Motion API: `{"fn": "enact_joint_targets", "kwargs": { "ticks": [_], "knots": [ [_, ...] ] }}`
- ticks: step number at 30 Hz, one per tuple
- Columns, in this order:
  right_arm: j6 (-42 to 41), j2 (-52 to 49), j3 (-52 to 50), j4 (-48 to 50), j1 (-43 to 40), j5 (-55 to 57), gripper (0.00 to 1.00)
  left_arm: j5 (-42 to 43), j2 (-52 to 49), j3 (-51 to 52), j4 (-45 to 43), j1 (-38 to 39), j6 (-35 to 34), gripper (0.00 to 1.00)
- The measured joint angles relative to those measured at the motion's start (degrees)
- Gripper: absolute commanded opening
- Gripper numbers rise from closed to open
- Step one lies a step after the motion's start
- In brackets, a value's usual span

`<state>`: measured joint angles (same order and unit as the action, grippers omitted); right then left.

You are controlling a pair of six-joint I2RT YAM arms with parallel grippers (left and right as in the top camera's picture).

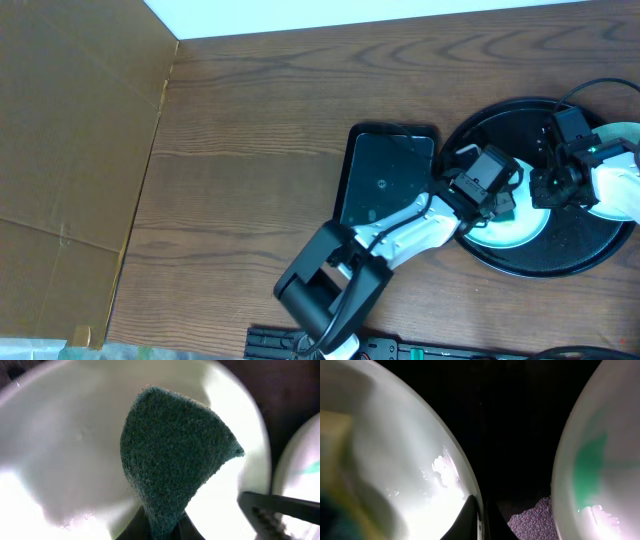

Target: Clean dirty plates on tray and stack at the side

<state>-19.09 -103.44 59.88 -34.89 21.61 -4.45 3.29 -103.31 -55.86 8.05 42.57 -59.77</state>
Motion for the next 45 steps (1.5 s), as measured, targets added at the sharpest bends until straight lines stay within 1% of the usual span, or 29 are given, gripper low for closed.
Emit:
{"fn": "enact_joint_targets", "kwargs": {
  "ticks": [5, 9, 13, 16, 19, 27, 35, 39, 42, 45],
  "knots": [
    [0.0, 0.0, 0.0, 0.02, 0.0, -0.02, 0.01, -0.02, -1.49, 0.0, -1.18, 0.44, -0.87, 0.07],
    [0.0, 0.0, 0.0, 0.02, 0.0, -0.02, 0.02, -0.04, -1.49, -0.15, -0.55, 0.26, 0.28, 0.07],
    [0.0, 0.0, 0.0, 0.02, 0.0, -0.02, 0.01, -0.07, -1.27, -1.07, 3.17, -0.7, 1.55, 0.07],
    [0.0, 0.0, 0.0, 0.0, 0.0, -0.02, 0.01, -1.18, 0.0, -1.25, 7.96, -2.25, 2.08, 0.07],
    [0.0, 0.0, 0.0, 0.02, 0.0, -0.04, 0.01, -3.52, 2.14, -0.76, 11.58, -4.68, 3.89, 0.07],
    [-0.07, 0.0, 0.0, 0.09, 0.02, -0.26, 0.01, -8.02, 12.57, -0.2, 11.45, -7.43, 6.23, 0.07],
    [0.04, 0.42, -0.02, 0.07, 0.02, -0.22, 0.01, -8.76, 20.74, -0.2, 12.57, -7.61, 8.72, 0.07],
    [1.75, 3.58, -0.17, -0.07, 0.02, 0.52, 0.01, -8.87, 23.56, -0.2, 14.73, -9.18, 13.4, 0.07],
    [4.74, 9.75, -0.15, -0.04, 0.2, 3.28, 0.01, -9.11, 25.05, -0.17, 18.78, -11.69, 17.31, 0.07],
    [8.35, 16.15, -0.13, -0.02, 0.96, 8.72, 0.01, -9.31, 25.33, -0.17, 23.23, -14.99, 19.76, 0.07]
  ]
}}
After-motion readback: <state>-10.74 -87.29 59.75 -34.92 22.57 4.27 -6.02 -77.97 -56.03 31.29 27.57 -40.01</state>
